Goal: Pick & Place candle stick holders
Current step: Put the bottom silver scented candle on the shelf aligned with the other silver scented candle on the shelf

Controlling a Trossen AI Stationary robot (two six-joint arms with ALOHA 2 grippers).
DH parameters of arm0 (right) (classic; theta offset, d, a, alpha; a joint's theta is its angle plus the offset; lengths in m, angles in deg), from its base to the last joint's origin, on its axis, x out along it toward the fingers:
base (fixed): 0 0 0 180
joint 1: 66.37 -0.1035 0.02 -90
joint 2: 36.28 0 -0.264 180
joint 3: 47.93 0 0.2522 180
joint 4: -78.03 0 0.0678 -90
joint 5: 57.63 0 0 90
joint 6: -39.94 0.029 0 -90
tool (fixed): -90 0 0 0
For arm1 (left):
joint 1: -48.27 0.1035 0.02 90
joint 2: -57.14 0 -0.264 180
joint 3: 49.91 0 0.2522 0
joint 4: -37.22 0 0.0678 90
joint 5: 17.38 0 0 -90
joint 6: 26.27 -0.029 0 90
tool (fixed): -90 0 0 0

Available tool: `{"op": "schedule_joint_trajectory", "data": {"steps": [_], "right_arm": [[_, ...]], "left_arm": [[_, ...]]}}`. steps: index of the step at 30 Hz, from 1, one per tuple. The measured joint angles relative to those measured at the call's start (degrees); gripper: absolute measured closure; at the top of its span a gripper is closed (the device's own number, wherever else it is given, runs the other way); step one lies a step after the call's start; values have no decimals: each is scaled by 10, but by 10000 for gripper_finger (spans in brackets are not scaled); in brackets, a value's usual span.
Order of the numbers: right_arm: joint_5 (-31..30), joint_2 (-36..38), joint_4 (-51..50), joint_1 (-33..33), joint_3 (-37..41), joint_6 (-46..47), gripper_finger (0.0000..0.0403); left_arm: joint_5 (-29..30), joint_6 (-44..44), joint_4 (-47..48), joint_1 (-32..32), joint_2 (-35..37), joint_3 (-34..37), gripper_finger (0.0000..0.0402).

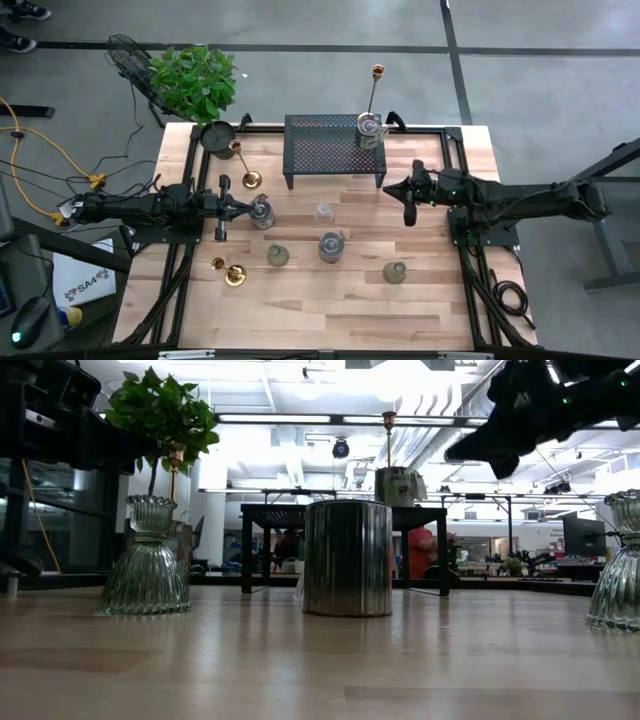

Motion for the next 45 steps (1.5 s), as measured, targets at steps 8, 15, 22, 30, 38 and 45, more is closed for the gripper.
{"op": "schedule_joint_trajectory", "data": {"steps": [8,15,22,30,38,45], "right_arm": [[30,4,2,0,9,8,400],[28,-2,-1,0,-7,18,400],[-8,-86,-58,-34,-63,8,400],[-64,-200,-198,-101,-208,55,400],[-66,-279,-286,-130,-312,81,400],[-63,-372,-360,-148,-409,144,398]], "left_arm": [[3,-29,-1,0,0,0,402],[-14,-27,1,0,0,0,402],[-10,-27,1,0,0,0,402],[-10,-26,1,0,0,0,402],[-9,-26,1,0,0,0,402],[-9,-26,1,0,0,0,402]]}}
